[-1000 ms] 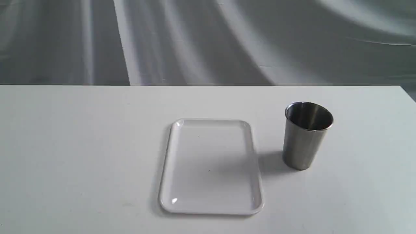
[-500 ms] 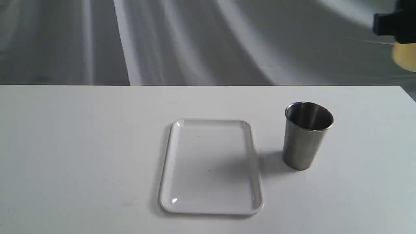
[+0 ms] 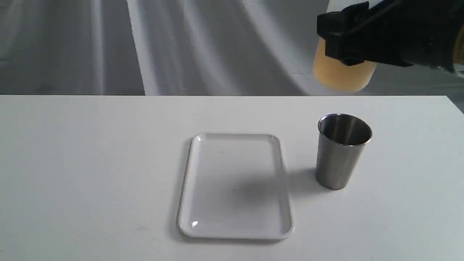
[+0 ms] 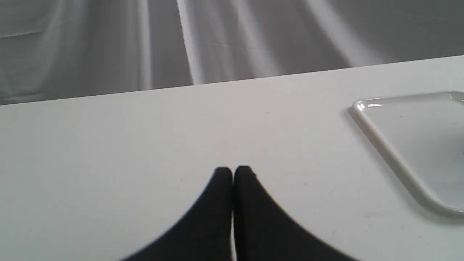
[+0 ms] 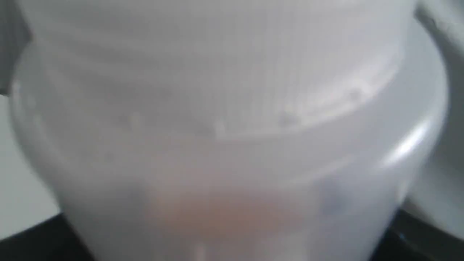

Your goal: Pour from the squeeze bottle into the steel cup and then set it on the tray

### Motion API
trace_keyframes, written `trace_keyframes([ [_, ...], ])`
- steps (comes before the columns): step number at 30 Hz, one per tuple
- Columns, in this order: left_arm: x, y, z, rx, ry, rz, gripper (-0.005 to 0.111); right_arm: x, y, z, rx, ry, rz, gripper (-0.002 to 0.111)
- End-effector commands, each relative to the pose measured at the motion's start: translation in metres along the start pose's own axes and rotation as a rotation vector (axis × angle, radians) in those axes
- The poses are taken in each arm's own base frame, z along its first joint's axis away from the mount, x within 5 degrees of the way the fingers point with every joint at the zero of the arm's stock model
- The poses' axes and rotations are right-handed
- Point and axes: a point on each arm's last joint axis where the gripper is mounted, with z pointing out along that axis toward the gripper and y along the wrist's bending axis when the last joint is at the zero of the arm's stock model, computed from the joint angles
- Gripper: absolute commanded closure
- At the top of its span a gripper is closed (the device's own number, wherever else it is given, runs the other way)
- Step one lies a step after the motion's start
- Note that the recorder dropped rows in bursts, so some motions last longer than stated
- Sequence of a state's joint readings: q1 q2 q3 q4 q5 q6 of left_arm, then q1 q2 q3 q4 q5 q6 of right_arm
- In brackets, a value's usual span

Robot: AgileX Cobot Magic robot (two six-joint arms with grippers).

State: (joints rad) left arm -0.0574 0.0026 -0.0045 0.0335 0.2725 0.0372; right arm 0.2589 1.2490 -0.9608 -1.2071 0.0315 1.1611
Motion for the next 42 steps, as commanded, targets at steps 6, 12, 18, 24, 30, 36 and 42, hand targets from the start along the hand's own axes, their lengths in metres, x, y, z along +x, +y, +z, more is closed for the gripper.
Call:
trace_keyframes([
  [6,0.001,0.000,0.000,0.006,-0.005,-0.002,0.107,0.013,0.018,0.033,-0.176,-0.058,-0.043,0.101],
  [12,0.001,0.000,0.000,0.006,-0.005,-0.002,0.107,0.039,0.033,0.061,-0.240,-0.011,-0.072,0.101],
  [18,0.001,0.000,0.000,0.006,-0.005,-0.002,0.107,0.074,0.047,0.091,-0.247,0.050,-0.099,0.101],
  [24,0.001,0.000,0.000,0.006,-0.005,-0.002,0.107,0.107,0.057,0.116,-0.270,0.073,-0.012,0.101],
  [30,0.001,0.000,0.000,0.006,-0.005,-0.004,0.107,0.136,0.058,0.132,-0.252,0.131,0.038,0.101],
  [36,0.001,0.000,0.000,0.006,-0.005,-0.004,0.107,0.158,0.063,0.141,-0.263,0.165,0.050,0.101],
  [42,0.001,0.000,0.000,0.006,-0.005,-0.001,0.107,0.171,0.066,0.150,-0.270,0.104,0.100,0.101],
])
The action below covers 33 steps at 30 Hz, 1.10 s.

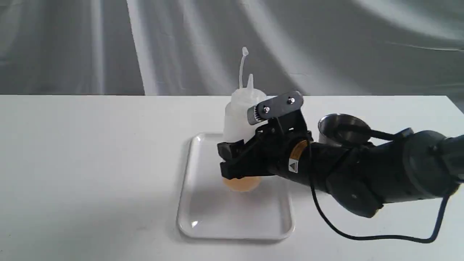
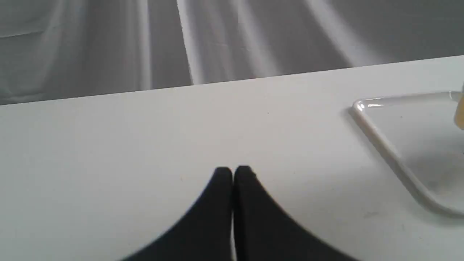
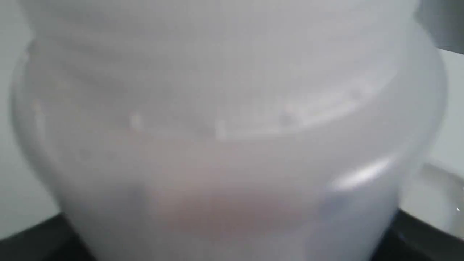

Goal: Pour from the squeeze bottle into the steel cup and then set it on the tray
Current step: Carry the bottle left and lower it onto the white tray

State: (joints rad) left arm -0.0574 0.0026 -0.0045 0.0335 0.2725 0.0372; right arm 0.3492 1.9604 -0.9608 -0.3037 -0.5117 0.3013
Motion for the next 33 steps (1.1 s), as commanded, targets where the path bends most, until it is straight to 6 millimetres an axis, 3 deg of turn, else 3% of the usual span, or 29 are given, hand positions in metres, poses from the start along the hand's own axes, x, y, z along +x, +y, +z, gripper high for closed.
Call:
trace_keyframes([
  [1,0.001,0.000,0.000,0.006,-0.005,-0.001,0.107,-0.006,0.001,0.004,-0.012,-0.113,0.029,0.101],
  [13,0.001,0.000,0.000,0.006,-0.005,-0.003,0.107,0.014,0.000,0.015,0.006,-0.065,-0.051,0.101],
  [33,0.001,0.000,0.000,0.006,-0.005,-0.001,0.107,0.021,0.008,0.017,0.018,0.005,-0.103,0.101],
])
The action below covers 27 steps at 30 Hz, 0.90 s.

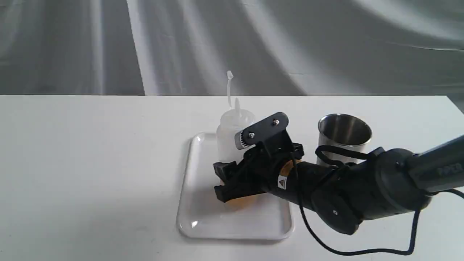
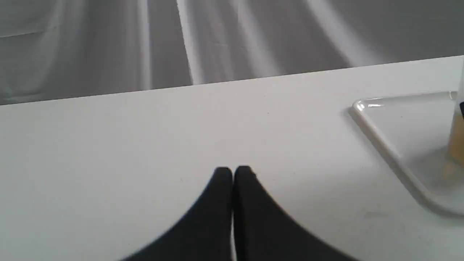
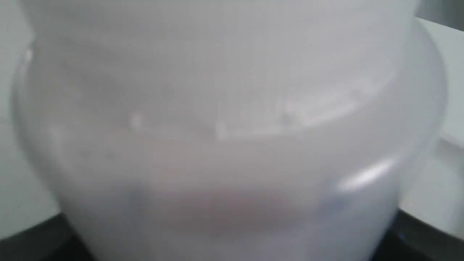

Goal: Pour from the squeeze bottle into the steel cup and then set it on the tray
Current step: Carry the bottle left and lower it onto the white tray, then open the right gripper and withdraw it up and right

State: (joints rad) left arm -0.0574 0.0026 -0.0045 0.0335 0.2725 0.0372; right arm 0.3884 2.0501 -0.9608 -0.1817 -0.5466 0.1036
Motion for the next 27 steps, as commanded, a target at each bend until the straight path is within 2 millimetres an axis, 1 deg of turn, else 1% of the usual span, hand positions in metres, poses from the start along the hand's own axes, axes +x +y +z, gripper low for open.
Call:
trace_keyframes([
  [1,0.0007,-0.0004,0.0002,0.006,-0.005,-0.001,0.107,-0.0074,-0.0001,-0.0005,0.003,-0.040,-0.005,0.101],
  [9,0.0007,-0.0004,0.0002,0.006,-0.005,-0.004,0.107,-0.0061,-0.0003,-0.0005,0.004,-0.025,-0.005,0.101],
  [12,0.0007,-0.0004,0.0002,0.006,-0.005,-0.004,0.107,-0.0051,-0.0004,-0.0005,0.005,-0.014,-0.001,0.097],
  [13,0.0007,-0.0004,0.0002,0.006,-0.005,-0.004,0.107,-0.0047,-0.0004,-0.0005,0.005,-0.010,-0.001,0.094],
  [15,0.0007,-0.0004,0.0002,0.006,-0.005,-0.001,0.107,-0.0045,-0.0004,-0.0005,0.006,-0.008,-0.004,0.084],
  [16,0.0007,-0.0004,0.0002,0.006,-0.005,-0.001,0.107,-0.0045,-0.0004,-0.0005,0.006,-0.008,-0.009,0.077],
  [19,0.0007,-0.0004,0.0002,0.006,-0.005,-0.001,0.107,-0.0047,0.0010,-0.0004,0.000,-0.009,-0.014,0.051],
  [22,0.0007,-0.0004,0.0002,0.006,-0.005,-0.001,0.107,-0.0048,0.0030,-0.0002,-0.004,-0.009,-0.016,0.028],
  [23,0.0007,-0.0004,0.0002,0.006,-0.005,-0.001,0.107,-0.0048,0.0039,-0.0002,-0.006,-0.009,-0.017,0.023],
  [24,0.0007,-0.0004,0.0002,0.006,-0.005,-0.001,0.107,-0.0048,0.0039,-0.0002,-0.006,-0.009,-0.016,0.021],
  [27,0.0007,-0.0004,0.0002,0.006,-0.005,-0.004,0.107,-0.0094,0.0070,-0.0022,-0.010,-0.022,-0.008,0.017],
])
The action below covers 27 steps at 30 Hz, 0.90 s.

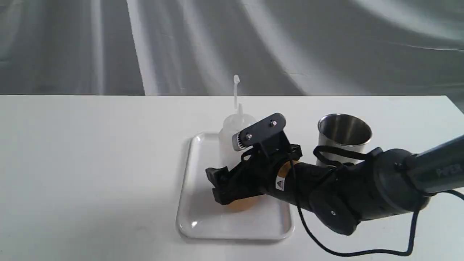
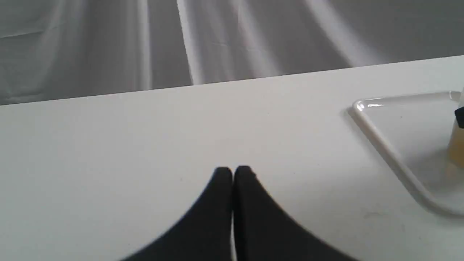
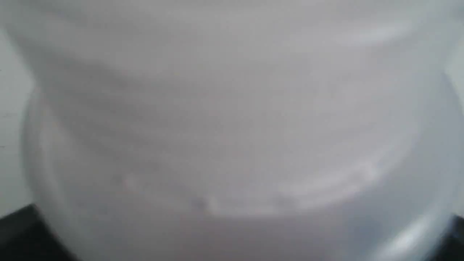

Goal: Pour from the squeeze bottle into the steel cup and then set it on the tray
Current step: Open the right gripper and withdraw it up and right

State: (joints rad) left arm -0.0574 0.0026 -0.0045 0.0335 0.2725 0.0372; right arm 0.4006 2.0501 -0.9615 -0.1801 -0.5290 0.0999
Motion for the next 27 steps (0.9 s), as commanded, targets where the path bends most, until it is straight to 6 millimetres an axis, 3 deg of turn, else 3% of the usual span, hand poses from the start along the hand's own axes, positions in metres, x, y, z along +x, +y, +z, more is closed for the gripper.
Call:
trace_keyframes([
  [1,0.001,0.000,0.000,0.006,-0.005,-0.004,0.107,-0.012,0.002,-0.004,-0.001,-0.042,-0.001,0.017],
  [10,0.001,0.000,0.000,0.006,-0.005,-0.004,0.107,-0.051,0.000,-0.033,0.020,-0.080,-0.036,0.017],
  [16,0.001,0.000,0.000,0.006,-0.005,-0.002,0.107,-0.080,0.000,-0.063,0.037,-0.106,-0.059,0.017],
  [27,0.001,0.000,0.000,0.006,-0.005,-0.004,0.107,-0.122,0.002,-0.141,0.079,-0.094,-0.121,0.017],
])
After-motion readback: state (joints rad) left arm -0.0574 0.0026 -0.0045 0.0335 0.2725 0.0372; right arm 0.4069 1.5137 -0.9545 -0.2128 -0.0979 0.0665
